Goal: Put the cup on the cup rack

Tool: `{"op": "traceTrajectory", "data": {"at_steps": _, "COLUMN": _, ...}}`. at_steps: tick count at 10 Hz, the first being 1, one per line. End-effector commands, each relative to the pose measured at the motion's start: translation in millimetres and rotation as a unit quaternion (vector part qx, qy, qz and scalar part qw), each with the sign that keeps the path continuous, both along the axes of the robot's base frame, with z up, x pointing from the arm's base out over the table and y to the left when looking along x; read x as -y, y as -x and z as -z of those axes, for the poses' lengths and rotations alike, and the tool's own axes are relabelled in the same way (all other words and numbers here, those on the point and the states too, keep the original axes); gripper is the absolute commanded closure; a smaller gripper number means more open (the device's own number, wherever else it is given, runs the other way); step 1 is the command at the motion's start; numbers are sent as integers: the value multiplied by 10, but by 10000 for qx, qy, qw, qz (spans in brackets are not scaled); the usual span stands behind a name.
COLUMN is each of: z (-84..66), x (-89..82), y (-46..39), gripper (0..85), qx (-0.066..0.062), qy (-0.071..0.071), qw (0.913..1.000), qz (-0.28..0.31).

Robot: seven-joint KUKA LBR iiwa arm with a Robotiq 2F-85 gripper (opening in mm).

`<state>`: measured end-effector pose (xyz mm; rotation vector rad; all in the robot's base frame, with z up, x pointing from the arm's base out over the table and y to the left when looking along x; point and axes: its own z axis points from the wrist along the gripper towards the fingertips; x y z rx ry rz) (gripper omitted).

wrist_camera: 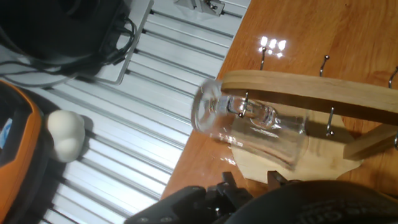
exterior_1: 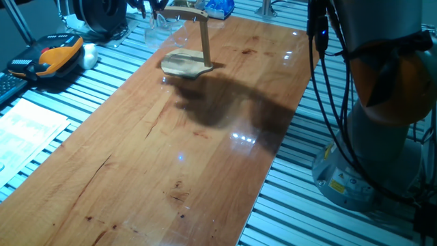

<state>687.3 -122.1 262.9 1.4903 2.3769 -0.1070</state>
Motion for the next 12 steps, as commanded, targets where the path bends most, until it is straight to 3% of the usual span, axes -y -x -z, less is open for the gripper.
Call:
{"op": "traceTrajectory", "data": {"at_steps": 1, "z": -1, "x": -7, "y": -3, "gripper": 510, "qx": -43, "qy": -10, "qw": 10000, "qz": -72}}
{"op": "traceTrajectory", "data": {"at_steps": 3, "z": -3, "x": -24, "y": -17, "gripper": 850, "qx": -159, "qy": -119, "qw": 9993, "qz": -306}}
{"op": "traceTrajectory", "data": {"at_steps": 5, "z": -34, "x": -103, "y": -76, "gripper": 850, "qx": -442, "qy": -195, "qw": 9975, "qz": -509}}
{"op": "traceTrajectory", "data": {"at_steps": 7, "z": -85, "x": -189, "y": -138, "gripper": 850, "qx": -809, "qy": -299, "qw": 9919, "qz": -928}}
{"op": "traceTrajectory", "data": {"at_steps": 8, "z": -90, "x": -252, "y": -158, "gripper": 850, "qx": -929, "qy": -278, "qw": 9885, "qz": -1160}}
{"op": "traceTrajectory", "data": {"at_steps": 10, "z": -49, "x": -360, "y": -143, "gripper": 850, "qx": -1009, "qy": -210, "qw": 9833, "qz": -1501}}
{"op": "traceTrajectory", "data": {"at_steps": 11, "z": 3, "x": -427, "y": -109, "gripper": 850, "qx": -998, "qy": -230, "qw": 9808, "qz": -1658}}
{"op": "traceTrajectory", "data": {"at_steps": 12, "z": 74, "x": -473, "y": -40, "gripper": 850, "qx": -980, "qy": -129, "qw": 9770, "qz": -1890}}
